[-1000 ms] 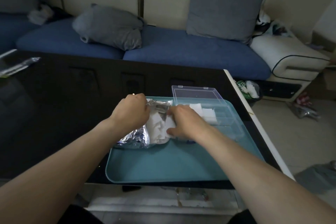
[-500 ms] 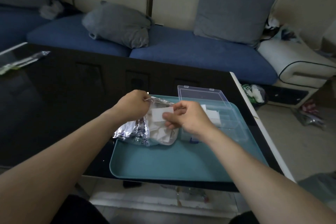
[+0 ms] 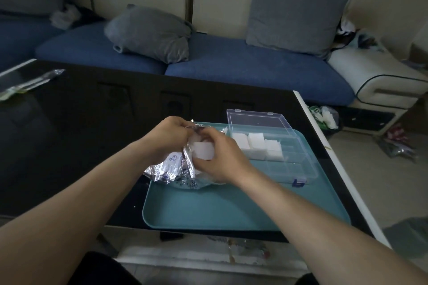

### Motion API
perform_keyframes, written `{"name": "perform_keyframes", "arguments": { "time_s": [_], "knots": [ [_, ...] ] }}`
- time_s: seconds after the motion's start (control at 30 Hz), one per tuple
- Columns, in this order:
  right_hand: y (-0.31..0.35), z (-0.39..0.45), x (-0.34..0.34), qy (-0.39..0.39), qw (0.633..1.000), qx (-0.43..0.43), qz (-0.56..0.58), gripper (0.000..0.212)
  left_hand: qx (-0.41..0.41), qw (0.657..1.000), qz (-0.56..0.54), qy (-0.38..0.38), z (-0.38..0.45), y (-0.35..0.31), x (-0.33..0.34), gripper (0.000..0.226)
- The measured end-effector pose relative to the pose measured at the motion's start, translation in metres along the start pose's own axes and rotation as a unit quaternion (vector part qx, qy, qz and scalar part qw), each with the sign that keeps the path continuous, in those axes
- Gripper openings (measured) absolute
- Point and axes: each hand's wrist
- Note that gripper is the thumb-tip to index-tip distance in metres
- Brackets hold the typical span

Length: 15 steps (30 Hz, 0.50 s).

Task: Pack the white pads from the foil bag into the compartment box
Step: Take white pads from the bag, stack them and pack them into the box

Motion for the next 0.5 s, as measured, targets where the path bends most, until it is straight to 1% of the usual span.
{"name": "perform_keyframes", "arguments": {
  "time_s": [0.07,0.17,0.27,0.4,0.43,0.47,0.5],
  "knots": [
    [0.0009,0.0007,-0.0004,0.009,1.0,-0.015,-0.025,0.068,-0.006,1.0,-0.006,0.012,-0.0013,-0.0015,-0.0012,0.025],
    [0.0009,0.0019,0.0004,0.006,0.997,-0.027,-0.066,0.069,-0.018,1.0,-0.008,0.021,-0.0029,-0.0031,-0.0014,0.022],
    [0.0026,0.0002,0.0015,-0.018,0.997,-0.034,-0.071,0.061,-0.017,1.0,-0.002,0.002,-0.0011,-0.0025,0.0007,0.021],
    [0.0015,-0.0013,0.0005,-0.045,0.996,-0.042,-0.072,0.042,-0.016,0.999,0.03,-0.034,0.0023,0.0008,0.0021,0.018],
    [0.0013,-0.0017,0.001,-0.046,0.995,-0.048,-0.073,0.043,-0.018,0.999,0.03,-0.036,0.0024,0.0008,0.0021,0.017],
    [0.0012,-0.0015,0.0014,-0.036,0.995,-0.051,-0.074,0.051,-0.019,0.999,0.028,-0.037,0.0031,0.0009,0.0019,0.015],
    [0.0013,-0.0017,0.002,-0.016,0.996,-0.053,-0.075,0.065,-0.018,0.999,0.023,-0.037,0.0034,0.0006,0.002,0.015]
  ]
}}
Point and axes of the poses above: each hand's wrist, its own z-axis towards the middle knuckle, its own x-axis out of the palm, y = z × x, and after that the axes turned 1 degree about x, right-handed
